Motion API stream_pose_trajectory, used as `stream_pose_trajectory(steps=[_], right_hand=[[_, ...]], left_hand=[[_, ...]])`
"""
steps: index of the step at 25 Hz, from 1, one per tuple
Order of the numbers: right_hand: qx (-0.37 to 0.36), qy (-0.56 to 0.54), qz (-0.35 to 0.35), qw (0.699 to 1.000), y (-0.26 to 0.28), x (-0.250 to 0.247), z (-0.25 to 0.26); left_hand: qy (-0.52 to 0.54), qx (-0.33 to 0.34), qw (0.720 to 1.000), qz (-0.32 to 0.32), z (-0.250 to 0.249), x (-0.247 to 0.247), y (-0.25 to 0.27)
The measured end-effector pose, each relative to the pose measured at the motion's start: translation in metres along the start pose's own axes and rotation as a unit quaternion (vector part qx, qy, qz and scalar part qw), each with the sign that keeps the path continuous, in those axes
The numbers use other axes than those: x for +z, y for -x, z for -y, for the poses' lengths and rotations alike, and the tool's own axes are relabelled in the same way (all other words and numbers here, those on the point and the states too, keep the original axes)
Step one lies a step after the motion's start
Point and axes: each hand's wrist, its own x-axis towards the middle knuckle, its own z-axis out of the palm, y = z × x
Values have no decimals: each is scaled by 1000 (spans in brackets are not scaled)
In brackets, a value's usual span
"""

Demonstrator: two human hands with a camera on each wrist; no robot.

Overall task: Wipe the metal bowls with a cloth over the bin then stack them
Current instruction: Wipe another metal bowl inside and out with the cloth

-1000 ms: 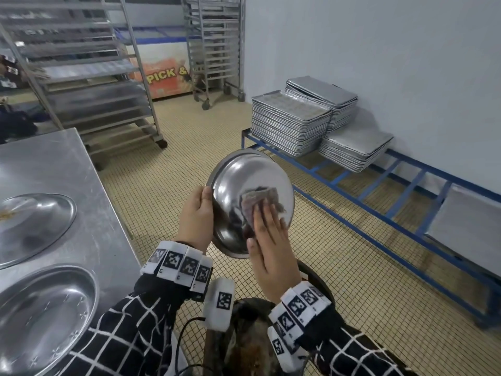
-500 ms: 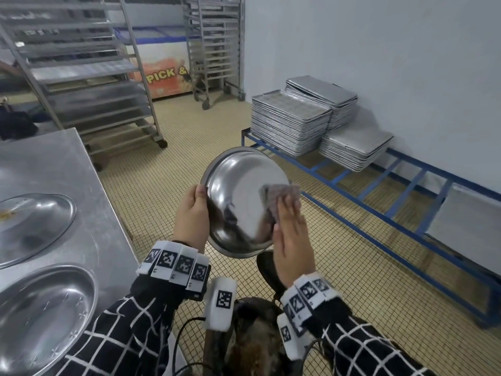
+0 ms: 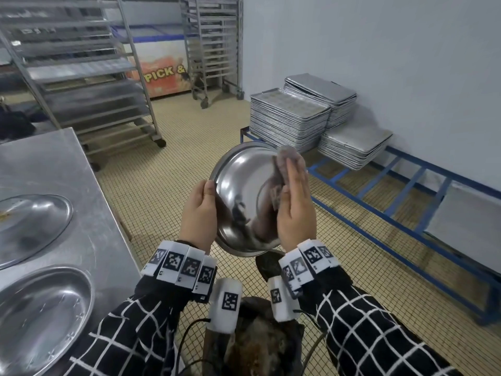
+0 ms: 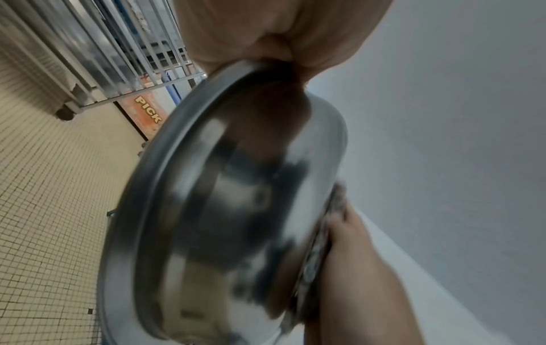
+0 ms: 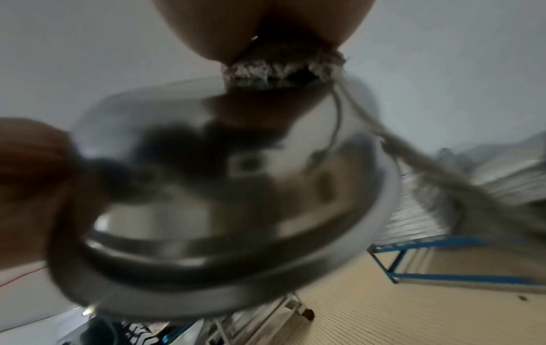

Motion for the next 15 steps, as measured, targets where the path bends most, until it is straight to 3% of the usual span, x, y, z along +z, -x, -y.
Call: stream_pose_trajectory(steps=[4,8,12,15], right_hand=[[94,18,60,994,41,0,-18],[-21,19,107,994,67,15,9],[-76,4,67,995,35,9,22],[13,5,21,1000,9,-10,9]], left_hand=[[17,-16,999,-32,4,-2,-5],[-5,-1,1000,-16,6,6,-5],[-40,18,998,34,6,11,2],[-63,35,996,43,11,6,2]])
